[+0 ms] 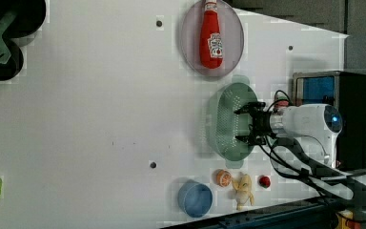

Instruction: Drag strainer left to right.

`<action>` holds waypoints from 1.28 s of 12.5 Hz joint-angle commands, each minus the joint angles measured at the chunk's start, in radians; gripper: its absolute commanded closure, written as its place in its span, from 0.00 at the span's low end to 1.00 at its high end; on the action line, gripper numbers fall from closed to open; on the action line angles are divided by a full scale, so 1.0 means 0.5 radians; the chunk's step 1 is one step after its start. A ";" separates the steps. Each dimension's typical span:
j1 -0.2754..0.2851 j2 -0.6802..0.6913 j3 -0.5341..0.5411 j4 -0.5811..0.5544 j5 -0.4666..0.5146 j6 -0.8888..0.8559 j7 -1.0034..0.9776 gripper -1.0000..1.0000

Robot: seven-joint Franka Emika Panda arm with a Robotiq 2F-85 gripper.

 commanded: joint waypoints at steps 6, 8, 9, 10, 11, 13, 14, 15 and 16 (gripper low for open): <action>-0.013 -0.018 -0.252 0.070 0.021 0.013 -0.396 0.00; -0.011 -0.024 -0.263 0.075 0.021 0.014 -0.419 0.00; -0.009 -0.043 -0.243 0.077 0.021 0.002 -0.497 0.00; -0.008 -0.081 -0.202 0.074 0.021 -0.038 -0.623 0.00; -0.008 -0.143 -0.168 0.075 0.021 -0.088 -0.745 0.00; -0.008 -0.318 -0.113 0.095 0.024 -0.219 -1.035 0.00; -0.008 -0.422 -0.095 0.117 0.025 -0.335 -1.173 0.00; -0.008 -0.532 -0.084 0.155 0.025 -0.479 -1.312 0.00; -0.008 -0.641 -0.079 0.214 0.027 -0.669 -1.429 0.00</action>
